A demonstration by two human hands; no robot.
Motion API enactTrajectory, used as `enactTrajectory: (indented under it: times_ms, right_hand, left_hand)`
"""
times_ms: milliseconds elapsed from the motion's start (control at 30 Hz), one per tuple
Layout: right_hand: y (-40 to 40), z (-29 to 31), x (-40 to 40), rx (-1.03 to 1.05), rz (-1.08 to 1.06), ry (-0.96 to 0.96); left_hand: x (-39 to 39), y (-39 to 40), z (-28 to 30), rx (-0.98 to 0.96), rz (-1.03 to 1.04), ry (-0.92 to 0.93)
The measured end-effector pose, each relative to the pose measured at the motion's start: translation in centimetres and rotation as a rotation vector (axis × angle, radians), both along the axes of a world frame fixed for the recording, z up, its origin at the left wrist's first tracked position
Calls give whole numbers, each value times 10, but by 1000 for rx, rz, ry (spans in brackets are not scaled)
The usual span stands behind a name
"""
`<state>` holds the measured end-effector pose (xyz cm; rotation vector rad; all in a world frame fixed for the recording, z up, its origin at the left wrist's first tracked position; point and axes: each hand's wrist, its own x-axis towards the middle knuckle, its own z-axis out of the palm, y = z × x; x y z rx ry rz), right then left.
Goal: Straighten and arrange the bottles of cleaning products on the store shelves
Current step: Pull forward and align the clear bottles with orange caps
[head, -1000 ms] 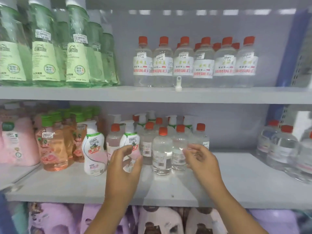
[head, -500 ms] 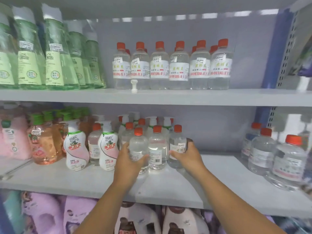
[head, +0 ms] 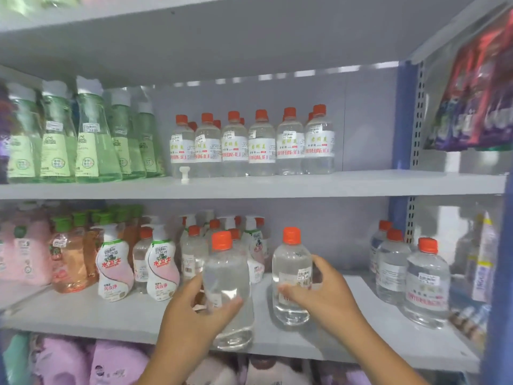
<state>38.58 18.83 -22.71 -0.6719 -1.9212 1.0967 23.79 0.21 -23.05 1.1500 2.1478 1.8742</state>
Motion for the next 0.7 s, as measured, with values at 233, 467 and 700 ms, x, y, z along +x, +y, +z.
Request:
enactTrajectory:
  times_ms: [233,467,700]
  right_hand:
    - [-43,105,89,236,-43,216]
    - [-13,218,100,306,-121,293]
    - [56,238,59,214,-106,39]
  left_hand:
    - [76,-23,123,167,-232,113]
    - [58,39,226,234,-232,169]
    - [17,123,234,70,-193,175]
